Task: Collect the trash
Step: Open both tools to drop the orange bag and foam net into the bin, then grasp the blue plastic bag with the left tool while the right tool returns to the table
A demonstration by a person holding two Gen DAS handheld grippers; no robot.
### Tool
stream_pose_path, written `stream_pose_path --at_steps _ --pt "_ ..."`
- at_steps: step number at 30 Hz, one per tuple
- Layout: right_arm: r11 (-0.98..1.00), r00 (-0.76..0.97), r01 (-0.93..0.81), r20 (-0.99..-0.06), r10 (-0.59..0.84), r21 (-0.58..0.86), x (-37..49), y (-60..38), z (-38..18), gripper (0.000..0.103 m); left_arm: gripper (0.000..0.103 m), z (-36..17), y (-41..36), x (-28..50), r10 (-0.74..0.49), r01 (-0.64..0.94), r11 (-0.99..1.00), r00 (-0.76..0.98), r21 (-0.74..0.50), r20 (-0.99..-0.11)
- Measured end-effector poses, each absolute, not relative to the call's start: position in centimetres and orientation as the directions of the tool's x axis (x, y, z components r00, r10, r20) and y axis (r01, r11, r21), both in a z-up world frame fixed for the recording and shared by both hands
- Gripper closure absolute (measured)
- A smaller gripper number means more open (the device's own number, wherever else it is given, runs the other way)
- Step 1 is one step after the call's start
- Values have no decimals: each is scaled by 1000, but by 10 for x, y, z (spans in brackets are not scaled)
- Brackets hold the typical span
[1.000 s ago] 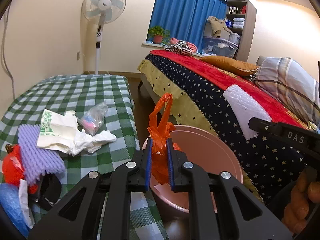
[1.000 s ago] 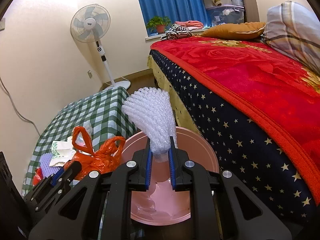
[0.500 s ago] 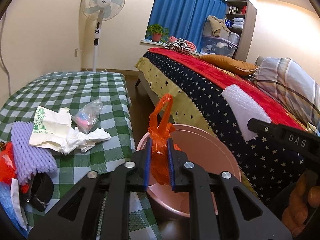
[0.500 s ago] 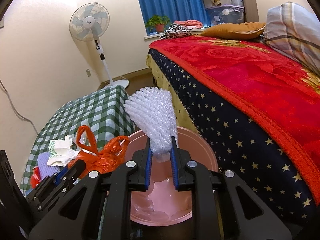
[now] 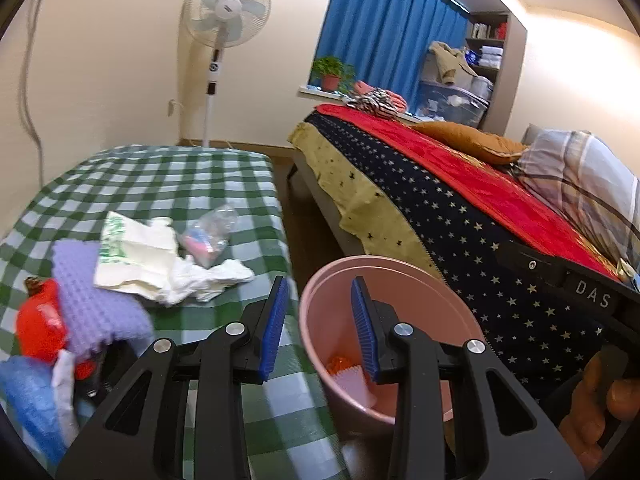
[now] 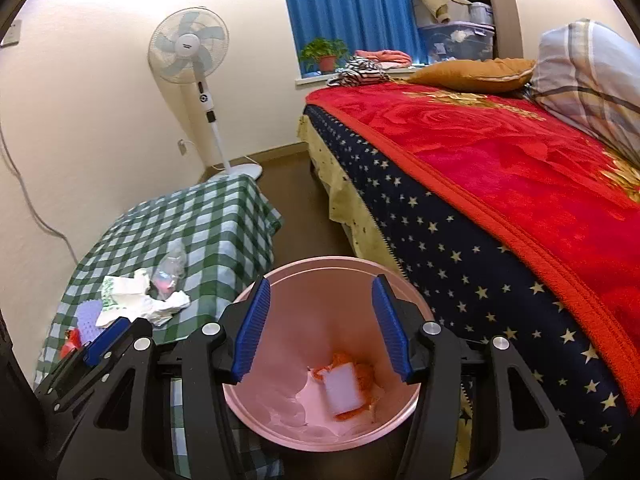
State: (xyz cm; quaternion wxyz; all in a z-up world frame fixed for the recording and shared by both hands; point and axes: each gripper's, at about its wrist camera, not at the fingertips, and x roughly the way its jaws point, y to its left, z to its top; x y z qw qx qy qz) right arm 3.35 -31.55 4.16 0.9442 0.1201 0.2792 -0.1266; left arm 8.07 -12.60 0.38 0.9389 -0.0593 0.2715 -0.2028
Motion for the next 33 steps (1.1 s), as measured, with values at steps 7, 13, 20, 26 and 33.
stream_pose_path --at_steps 7,13,20,26,33 --pt "954 832 253 -539 -131 159 30 -298 43 52 70 17 -94 62 -325 267 945 832 -189 -450" --pt "968 851 194 -518 -86 159 26 -281 44 53 70 26 -58 43 -212 155 974 884 -165 -417" --pt "974 856 147 -515 -39 170 25 -266 42 58 70 28 -29 30 -112 58 988 904 -143 -412" --pt "979 858 108 -513 -4 172 24 -254 41 60 70 23 -10 13 -14 -38 992 914 -119 -406" --pt "981 851 86 -524 17 171 26 -243 37 61 63 1 7 9 37 -117 982 885 -145 -465"
